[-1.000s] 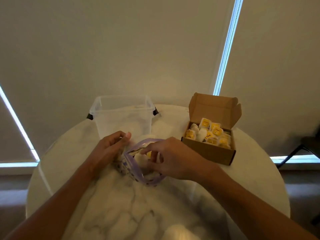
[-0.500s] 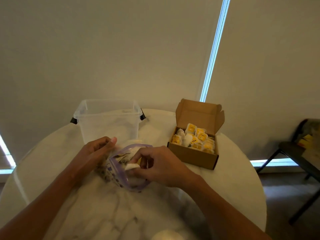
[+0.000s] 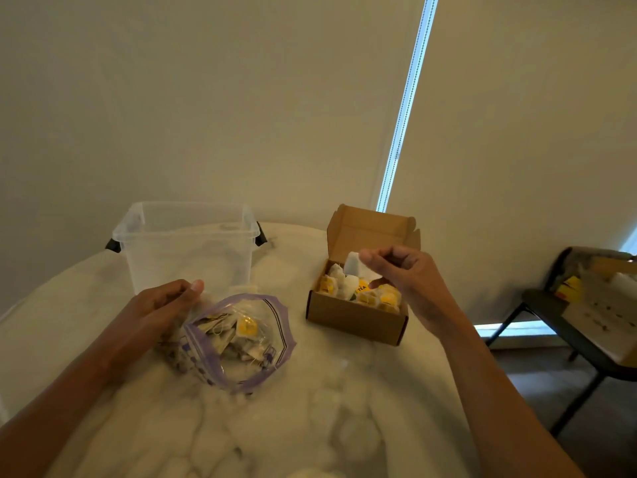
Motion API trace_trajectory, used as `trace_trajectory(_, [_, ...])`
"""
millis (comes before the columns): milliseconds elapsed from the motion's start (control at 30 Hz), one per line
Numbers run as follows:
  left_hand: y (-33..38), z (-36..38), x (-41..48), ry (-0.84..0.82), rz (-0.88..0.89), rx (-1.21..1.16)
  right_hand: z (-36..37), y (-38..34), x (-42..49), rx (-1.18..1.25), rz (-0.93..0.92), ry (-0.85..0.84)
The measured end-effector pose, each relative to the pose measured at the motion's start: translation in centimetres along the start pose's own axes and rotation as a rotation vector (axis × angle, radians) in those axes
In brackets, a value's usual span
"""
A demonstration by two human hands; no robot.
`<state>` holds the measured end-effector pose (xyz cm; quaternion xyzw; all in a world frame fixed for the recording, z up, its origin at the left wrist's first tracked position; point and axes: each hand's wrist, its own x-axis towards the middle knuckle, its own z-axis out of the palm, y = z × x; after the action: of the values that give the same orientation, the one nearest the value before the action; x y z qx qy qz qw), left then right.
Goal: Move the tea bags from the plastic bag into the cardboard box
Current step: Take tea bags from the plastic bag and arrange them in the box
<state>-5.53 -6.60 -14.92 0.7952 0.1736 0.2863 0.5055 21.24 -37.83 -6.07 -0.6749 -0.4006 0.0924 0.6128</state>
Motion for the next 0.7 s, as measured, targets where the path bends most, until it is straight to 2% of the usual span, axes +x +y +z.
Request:
trace_trajectory(67, [0.0, 0.0, 0.0, -0.002, -0.001, 0.001, -1.4, 1.3, 1.1, -0.064, 0.017, 0.042])
trace_trajectory(167, [0.0, 0.2, 0.0, 0.002, 0.007, -0.014, -3.1, 3.0, 2.4, -0.283, 0.054, 0.05])
trace_trajectory(400, [0.2, 0.3, -0.1, 0.016, -0.05, -0.002, -4.8, 4.2, 4.9, -0.62, 0.063, -0.068])
trace_trajectory(700, [0.3, 0.1, -0.2, 0.008, -0.048, -0.031, -4.0, 4.5, 6.7, -0.844, 0.055, -0.264])
